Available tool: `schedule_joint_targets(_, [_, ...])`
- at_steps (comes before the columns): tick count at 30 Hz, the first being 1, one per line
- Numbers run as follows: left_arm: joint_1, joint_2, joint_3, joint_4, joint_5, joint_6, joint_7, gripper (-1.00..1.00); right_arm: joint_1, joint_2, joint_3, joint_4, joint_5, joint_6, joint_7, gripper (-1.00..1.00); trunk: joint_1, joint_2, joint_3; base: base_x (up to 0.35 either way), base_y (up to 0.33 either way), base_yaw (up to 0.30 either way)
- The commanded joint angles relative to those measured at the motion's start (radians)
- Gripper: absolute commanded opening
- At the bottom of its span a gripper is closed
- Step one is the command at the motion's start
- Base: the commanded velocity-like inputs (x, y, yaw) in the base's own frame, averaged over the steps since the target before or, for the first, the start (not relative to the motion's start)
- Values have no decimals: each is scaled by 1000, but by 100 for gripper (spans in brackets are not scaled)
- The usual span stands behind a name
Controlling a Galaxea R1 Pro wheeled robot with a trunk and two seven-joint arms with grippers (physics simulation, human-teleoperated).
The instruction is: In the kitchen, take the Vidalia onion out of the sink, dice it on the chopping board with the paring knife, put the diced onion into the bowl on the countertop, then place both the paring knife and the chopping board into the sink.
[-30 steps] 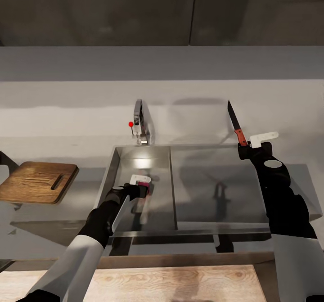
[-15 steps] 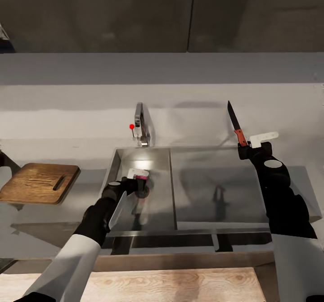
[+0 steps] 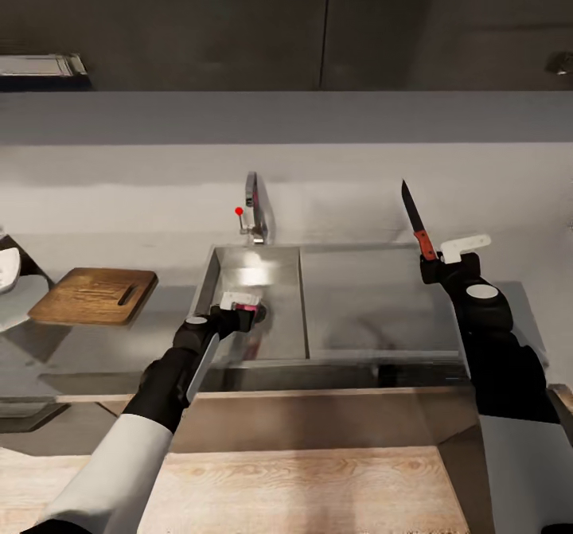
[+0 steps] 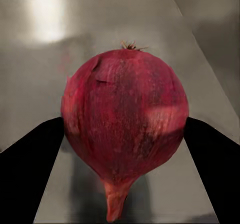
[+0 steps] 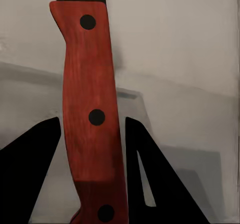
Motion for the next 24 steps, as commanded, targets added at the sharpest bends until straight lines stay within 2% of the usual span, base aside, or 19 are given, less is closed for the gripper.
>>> schedule_joint_targets(1, [0, 12, 1, -4, 2, 3, -3, -100, 0, 0, -1, -1, 9, 4, 11, -100, 0, -2, -1, -329, 0, 0])
schedule_joint_targets(4, [2, 22, 1, -40, 4, -9, -4, -100, 1, 0, -1, 1, 9, 5, 11, -100, 0, -2, 2, -306, 0, 0])
schedule_joint_targets(7, [6, 27, 1, -126, 5, -13, -4, -100, 2, 0, -1, 3, 9, 6, 12, -100, 0, -2, 2, -240, 0, 0])
schedule_joint_targets(8, [7, 27, 2, -188, 5, -12, -8, -100, 17, 1, -1, 4, 7, 7, 13, -100, 0, -2, 2, -49, 0, 0])
schedule_joint_targets(11, [7, 28, 14, -227, 5, -4, -13, -100, 27, 2, -1, 4, 4, 7, 13, -100, 0, -2, 2, -28, 0, 0])
schedule_joint_targets(12, [7, 28, 33, -251, 5, 6, -15, -100, 30, 3, -2, 4, 3, 7, 14, -100, 0, -2, 2, -13, 0, 0])
schedule_joint_targets(14, [7, 27, 108, -323, 8, 45, -21, -100, 33, 6, -2, 5, 0, 8, 14, -100, 0, -2, 2, -5, 0, 0])
schedule_joint_targets(16, [7, 27, 141, -373, 10, 70, -33, -100, 34, 10, -2, 5, -1, 8, 14, -100, 0, -2, 2, -3, 0, 0])
schedule_joint_targets(18, [7, 27, 165, -422, 12, 114, -74, -100, 36, 25, -2, 5, -2, 8, 14, -100, 0, -2, 2, -1, 0, 0])
schedule_joint_targets(24, [7, 28, 181, -445, 13, 142, -212, -100, 36, 51, -3, 5, -2, 8, 15, -100, 0, -2, 2, 0, 0, 0])
